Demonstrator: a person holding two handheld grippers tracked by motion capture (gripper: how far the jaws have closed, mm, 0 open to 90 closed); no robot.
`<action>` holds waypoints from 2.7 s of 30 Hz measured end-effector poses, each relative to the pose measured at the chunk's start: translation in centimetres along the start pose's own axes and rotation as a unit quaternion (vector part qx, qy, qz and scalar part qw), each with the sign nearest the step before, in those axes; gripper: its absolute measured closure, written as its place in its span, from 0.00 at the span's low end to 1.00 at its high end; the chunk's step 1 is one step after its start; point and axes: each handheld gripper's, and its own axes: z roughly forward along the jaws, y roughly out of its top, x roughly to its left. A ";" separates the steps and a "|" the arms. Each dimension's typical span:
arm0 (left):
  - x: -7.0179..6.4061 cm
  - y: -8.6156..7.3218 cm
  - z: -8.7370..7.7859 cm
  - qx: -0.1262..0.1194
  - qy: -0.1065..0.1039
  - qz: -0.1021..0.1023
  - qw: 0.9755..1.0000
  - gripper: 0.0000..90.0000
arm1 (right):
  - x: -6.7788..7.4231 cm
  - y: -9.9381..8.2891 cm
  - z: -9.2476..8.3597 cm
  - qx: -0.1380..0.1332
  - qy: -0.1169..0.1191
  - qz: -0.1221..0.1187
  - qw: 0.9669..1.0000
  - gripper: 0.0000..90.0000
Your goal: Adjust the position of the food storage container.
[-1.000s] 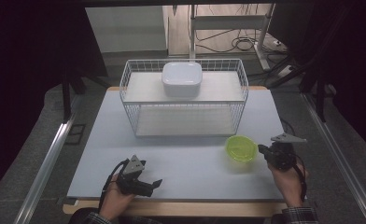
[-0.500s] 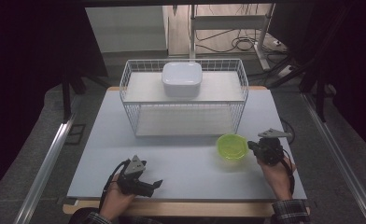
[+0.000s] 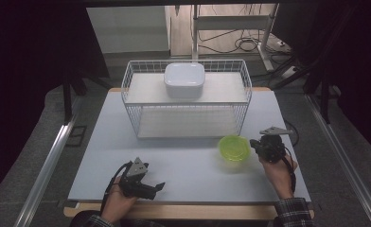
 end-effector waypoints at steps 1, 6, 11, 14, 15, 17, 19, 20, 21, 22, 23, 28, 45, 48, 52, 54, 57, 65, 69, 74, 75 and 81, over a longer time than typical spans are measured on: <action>0.0 0.0 0.0 0.000 0.000 0.000 1.000 0.05 | -0.2 -0.2 0.2 0.010 -0.005 0.003 1.000 1.00; 0.0 0.0 0.0 0.000 0.000 0.001 1.000 0.05 | -1.2 -0.9 1.0 0.030 0.009 0.027 0.999 1.00; 0.0 0.0 0.1 0.004 0.001 0.002 1.000 0.05 | -1.2 -1.5 2.4 0.042 0.053 0.034 0.997 1.00; 0.0 0.0 0.1 0.005 0.002 0.002 1.000 0.05 | -0.5 -1.6 3.3 0.050 0.069 0.025 0.996 1.00; 0.0 0.0 0.1 0.006 0.002 0.002 1.000 0.05 | -0.4 -1.6 3.4 0.050 0.076 0.024 0.996 1.00; 0.0 0.0 0.2 0.007 0.003 0.001 1.000 0.05 | -0.1 -1.5 3.6 0.046 0.086 0.025 0.995 1.00; 0.0 0.0 0.2 0.007 0.003 0.001 1.000 0.05 | 0.1 -1.5 3.7 0.043 0.089 0.023 0.995 1.00; -0.1 0.0 0.2 0.008 0.003 0.001 1.000 0.05 | 0.2 -1.5 3.8 0.041 0.090 0.022 0.995 1.00; -0.1 0.0 0.2 0.008 0.003 0.001 1.000 0.05 | 0.3 -1.5 3.9 0.042 0.093 0.025 0.994 1.00; -0.1 0.0 0.2 0.008 0.003 0.001 1.000 0.05 | 0.5 -1.5 4.0 0.042 0.098 0.025 0.994 1.00; -0.1 0.0 0.2 0.008 0.003 0.001 1.000 0.05 | 0.6 -1.4 4.1 0.042 0.101 0.024 0.994 1.00; -0.1 0.0 0.2 0.013 0.003 0.004 1.000 0.05 | 1.9 -1.1 4.6 0.040 0.115 0.010 0.993 1.00; -0.1 0.0 0.2 0.014 0.004 0.005 1.000 0.05 | 7.3 -0.2 6.0 0.046 0.179 -0.022 0.983 1.00; -0.1 0.0 0.2 0.011 0.001 0.004 1.000 0.05 | 8.5 -0.2 6.3 0.049 0.191 -0.029 0.980 1.00; -0.1 0.0 0.1 0.004 -0.001 0.002 1.000 0.05 | 10.2 -0.1 6.5 0.053 0.208 -0.036 0.976 1.00; -0.1 0.0 0.1 0.005 -0.001 0.003 1.000 0.05 | 10.9 -0.1 6.6 0.055 0.213 -0.042 0.975 1.00; -0.1 0.0 0.1 0.004 -0.001 0.004 1.000 0.05 | 11.9 -0.1 6.8 0.060 0.221 -0.049 0.972 1.00; -0.1 0.0 0.0 0.005 -0.002 0.005 1.000 0.05 | 13.6 0.1 7.3 0.062 0.227 -0.070 0.969 0.99; -0.1 0.0 -0.1 0.002 -0.003 0.001 1.000 0.05 | 13.2 0.2 6.9 0.057 0.213 -0.073 0.973 0.96; 0.1 0.1 -0.4 0.005 -0.002 -0.004 1.000 0.06 | 11.9 0.4 5.5 0.037 0.180 -0.087 0.979 0.85; 0.1 0.1 -0.4 0.005 -0.002 -0.005 1.000 0.06 | 11.7 0.4 5.2 0.032 0.173 -0.088 0.980 0.83; 0.0 0.4 -1.3 0.000 0.007 0.001 1.000 0.07 | 10.6 0.3 3.4 0.013 0.153 -0.102 0.983 0.67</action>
